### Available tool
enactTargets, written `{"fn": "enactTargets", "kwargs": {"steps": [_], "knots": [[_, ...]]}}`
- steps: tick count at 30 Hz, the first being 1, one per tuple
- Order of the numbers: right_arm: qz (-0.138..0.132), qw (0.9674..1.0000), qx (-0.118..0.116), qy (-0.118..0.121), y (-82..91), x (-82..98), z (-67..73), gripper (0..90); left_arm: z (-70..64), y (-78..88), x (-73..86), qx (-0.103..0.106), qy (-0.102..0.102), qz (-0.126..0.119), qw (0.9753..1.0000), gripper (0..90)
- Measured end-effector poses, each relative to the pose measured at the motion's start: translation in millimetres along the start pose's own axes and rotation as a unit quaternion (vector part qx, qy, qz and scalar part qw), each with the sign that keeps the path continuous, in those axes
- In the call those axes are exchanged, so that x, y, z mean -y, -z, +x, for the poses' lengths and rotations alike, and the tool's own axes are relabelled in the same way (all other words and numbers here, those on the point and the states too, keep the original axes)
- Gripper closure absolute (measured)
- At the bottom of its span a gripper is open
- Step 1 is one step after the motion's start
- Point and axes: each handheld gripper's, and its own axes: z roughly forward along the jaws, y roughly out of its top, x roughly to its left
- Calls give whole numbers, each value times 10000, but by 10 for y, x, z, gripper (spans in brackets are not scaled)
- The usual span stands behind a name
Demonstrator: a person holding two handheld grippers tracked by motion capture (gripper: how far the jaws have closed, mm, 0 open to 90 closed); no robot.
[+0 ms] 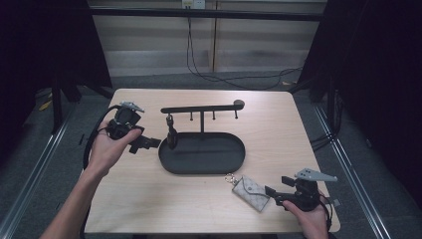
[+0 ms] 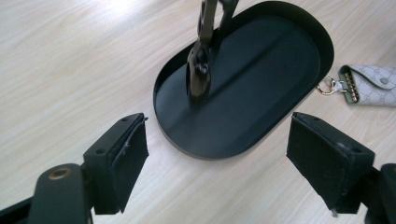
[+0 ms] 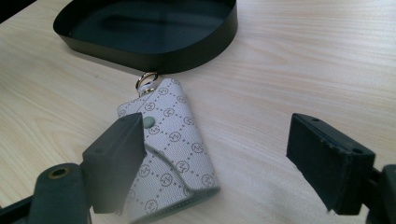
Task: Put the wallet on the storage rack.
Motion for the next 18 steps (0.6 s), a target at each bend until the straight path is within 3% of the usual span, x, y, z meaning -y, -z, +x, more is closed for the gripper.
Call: {"fn": "enactTargets", "kwargs": {"steps": [7, 8, 13, 15, 18], "knots": [[-37, 10000, 12, -17, 21, 5, -4, 193, 11, -1, 356, 141, 192, -269, 9994, 203], [-37, 10000, 12, -17, 21, 5, -4, 193, 1, 5, 400, 79, 229, -299, 9993, 203], [-42, 10000, 7, -60, 15, 3, -17, 193, -61, 104, 609, 25, 92, -461, 9989, 203], [-46, 10000, 8, -61, 19, 4, -14, 193, -75, 124, 707, 101, 123, -551, 9984, 203], [-41, 10000, 13, -80, 19, 6, -17, 192, -96, 119, 859, 57, 129, -599, 9981, 203]]}}
